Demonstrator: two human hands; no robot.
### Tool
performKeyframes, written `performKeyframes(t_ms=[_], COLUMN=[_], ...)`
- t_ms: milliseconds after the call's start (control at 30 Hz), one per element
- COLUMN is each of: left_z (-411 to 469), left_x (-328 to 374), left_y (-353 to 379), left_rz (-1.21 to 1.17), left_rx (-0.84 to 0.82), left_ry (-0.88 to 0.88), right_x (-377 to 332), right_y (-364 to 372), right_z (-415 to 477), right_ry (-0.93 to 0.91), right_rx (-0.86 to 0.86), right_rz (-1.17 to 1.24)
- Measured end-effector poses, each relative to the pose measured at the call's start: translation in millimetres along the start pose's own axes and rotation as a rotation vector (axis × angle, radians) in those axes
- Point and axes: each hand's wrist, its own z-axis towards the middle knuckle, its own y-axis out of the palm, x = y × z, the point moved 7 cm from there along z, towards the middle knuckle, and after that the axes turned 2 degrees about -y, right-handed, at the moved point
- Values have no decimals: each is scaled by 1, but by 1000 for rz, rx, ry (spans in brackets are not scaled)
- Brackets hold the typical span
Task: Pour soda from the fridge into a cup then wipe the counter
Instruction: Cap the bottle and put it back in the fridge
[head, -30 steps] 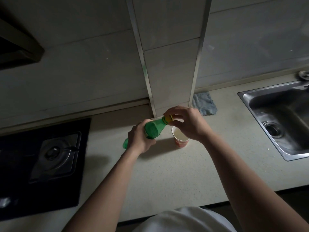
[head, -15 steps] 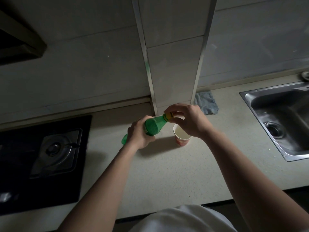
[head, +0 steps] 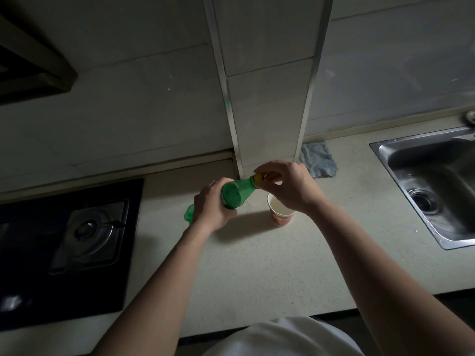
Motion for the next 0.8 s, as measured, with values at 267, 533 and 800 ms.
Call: performKeyframes(t_ms=[267,533,800], left_z=[-4,-4,-3], left_x=[-3,3,2], left_y=[6,5,3], left_rz=[-41,28,27], left_rx=[0,48,33], left_ry=[-21,26,7], right_x=[2,15,12], right_y=[1,2,-1], right_z=[-7,-8,-15], right_ry=[18,122,66], right_rx=[-83,-22,-113], right_rz=[29,-46,3])
